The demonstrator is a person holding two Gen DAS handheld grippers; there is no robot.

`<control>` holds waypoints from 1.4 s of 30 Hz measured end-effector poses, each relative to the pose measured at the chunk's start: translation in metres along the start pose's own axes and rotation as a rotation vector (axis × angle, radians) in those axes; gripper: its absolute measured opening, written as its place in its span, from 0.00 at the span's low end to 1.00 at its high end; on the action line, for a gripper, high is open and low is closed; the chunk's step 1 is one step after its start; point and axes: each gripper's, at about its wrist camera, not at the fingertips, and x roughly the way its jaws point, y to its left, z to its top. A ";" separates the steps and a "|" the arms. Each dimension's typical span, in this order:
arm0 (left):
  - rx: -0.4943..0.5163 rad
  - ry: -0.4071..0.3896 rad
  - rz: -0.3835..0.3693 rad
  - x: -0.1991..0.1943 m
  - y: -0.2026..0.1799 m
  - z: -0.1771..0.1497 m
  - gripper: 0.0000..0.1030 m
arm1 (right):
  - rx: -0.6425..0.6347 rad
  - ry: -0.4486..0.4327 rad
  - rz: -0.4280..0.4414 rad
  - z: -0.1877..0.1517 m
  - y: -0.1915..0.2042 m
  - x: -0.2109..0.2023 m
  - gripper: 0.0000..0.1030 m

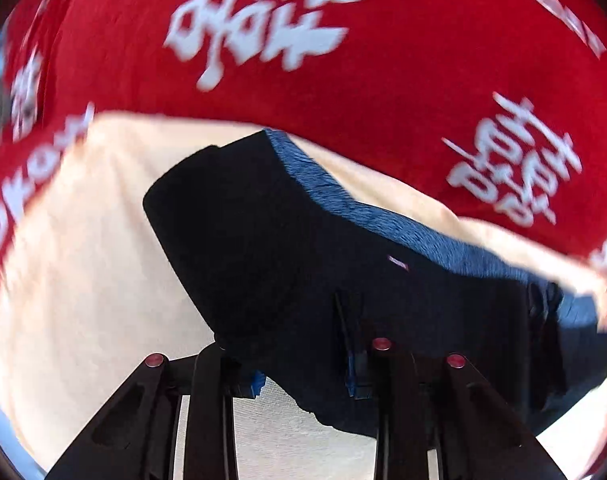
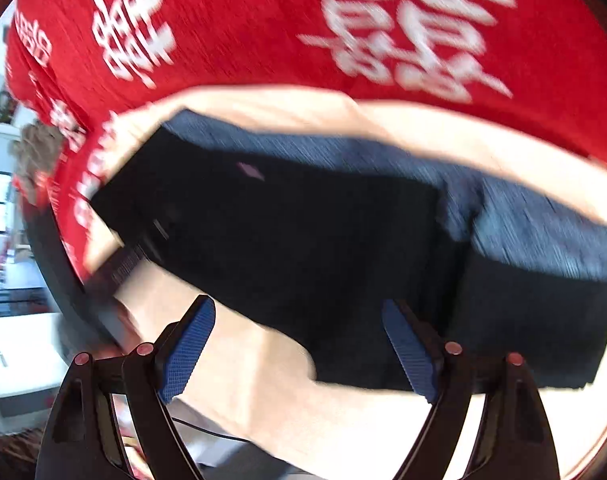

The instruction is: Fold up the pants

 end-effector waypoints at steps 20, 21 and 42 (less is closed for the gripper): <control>0.208 -0.071 0.086 -0.009 -0.031 -0.003 0.29 | -0.442 0.516 -0.119 0.114 0.194 0.153 0.39; 0.198 -0.056 0.077 -0.007 -0.031 -0.002 0.29 | -0.456 0.504 -0.151 0.114 0.189 0.151 0.26; 0.523 -0.220 -0.157 -0.131 -0.223 -0.006 0.29 | -0.043 -0.089 0.377 0.038 -0.040 -0.087 0.18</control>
